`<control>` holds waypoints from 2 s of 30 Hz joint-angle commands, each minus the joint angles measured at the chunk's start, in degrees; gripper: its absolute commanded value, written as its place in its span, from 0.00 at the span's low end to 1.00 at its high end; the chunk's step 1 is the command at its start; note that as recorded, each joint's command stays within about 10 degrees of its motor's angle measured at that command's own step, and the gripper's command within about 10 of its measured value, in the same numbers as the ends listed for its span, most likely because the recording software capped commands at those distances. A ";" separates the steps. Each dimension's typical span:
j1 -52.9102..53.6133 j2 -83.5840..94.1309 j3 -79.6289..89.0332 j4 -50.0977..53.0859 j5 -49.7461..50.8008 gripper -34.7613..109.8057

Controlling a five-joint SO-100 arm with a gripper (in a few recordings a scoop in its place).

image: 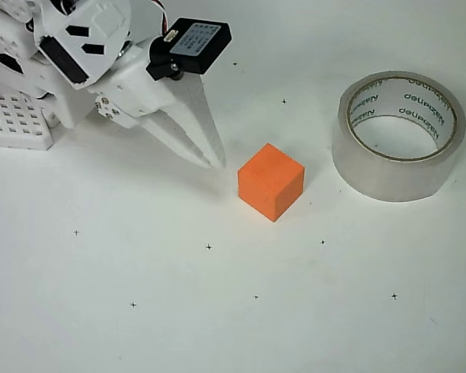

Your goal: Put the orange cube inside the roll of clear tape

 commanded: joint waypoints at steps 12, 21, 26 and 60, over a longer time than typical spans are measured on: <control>-5.10 -38.92 -26.26 0.26 -2.46 0.40; -6.42 -58.18 -40.41 0.00 -1.93 0.48; -6.33 -57.13 -48.41 0.26 -2.72 0.48; -11.95 -71.81 -67.06 11.16 4.48 0.53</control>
